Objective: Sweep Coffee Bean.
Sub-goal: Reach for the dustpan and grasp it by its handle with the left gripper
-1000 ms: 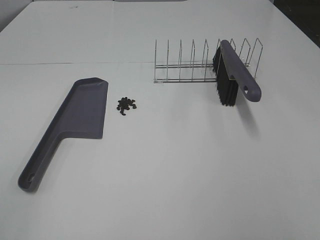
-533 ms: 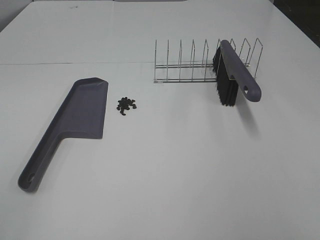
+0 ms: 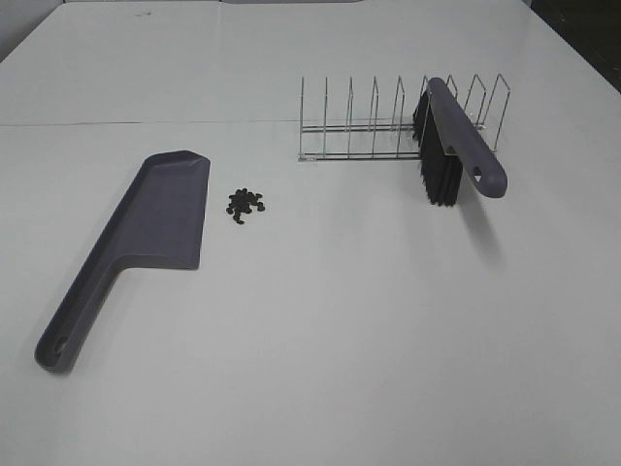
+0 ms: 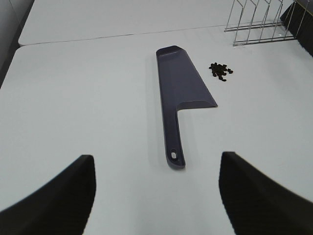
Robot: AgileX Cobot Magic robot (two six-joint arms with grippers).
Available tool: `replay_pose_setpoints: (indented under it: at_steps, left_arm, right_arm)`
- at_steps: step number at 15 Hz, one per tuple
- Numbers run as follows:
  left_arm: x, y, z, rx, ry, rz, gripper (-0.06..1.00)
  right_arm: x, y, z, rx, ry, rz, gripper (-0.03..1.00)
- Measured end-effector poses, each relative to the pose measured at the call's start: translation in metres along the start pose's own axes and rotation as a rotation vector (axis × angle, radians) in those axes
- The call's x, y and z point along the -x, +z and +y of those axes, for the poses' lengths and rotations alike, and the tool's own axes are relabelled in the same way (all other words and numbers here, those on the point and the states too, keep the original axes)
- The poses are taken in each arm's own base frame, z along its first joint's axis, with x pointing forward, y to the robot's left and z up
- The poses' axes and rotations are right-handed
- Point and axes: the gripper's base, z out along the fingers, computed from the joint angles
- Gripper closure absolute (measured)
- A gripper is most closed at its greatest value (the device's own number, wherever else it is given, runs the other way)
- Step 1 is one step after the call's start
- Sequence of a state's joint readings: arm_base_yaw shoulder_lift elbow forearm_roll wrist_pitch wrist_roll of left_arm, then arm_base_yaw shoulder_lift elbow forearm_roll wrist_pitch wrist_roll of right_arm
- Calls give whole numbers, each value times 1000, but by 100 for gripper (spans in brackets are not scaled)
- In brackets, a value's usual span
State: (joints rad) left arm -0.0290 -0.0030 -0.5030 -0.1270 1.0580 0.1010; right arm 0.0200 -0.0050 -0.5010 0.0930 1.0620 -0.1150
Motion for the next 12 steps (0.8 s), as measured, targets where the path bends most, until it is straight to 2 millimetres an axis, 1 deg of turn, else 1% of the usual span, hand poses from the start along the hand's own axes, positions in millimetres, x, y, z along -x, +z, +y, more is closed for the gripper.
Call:
replay_pose_setpoints:
  at_steps: [6, 7, 8, 9, 11, 12]
  left_arm:
    - [0, 0, -1, -11, -6, -5, 27]
    - [4, -1, -1, -12, -8, -27, 27]
    - [12, -1, -1, -14, -13, -55, 27]
    - [29, 6, 0, -14, -25, -64, 27]
    - [52, 28, 3, -27, -56, -5, 27]
    - [66, 45, 4, -37, -80, 49, 27]
  right_arm:
    - [0, 0, 0, 0, 0, 0, 33]
    - [0, 0, 0, 0, 0, 0, 33]
    - [0, 0, 0, 0, 0, 0, 33]
    - [0, 0, 0, 0, 0, 0, 33]
    - [0, 0, 0, 0, 0, 0, 33]
    - [0, 0, 0, 0, 0, 0, 33]
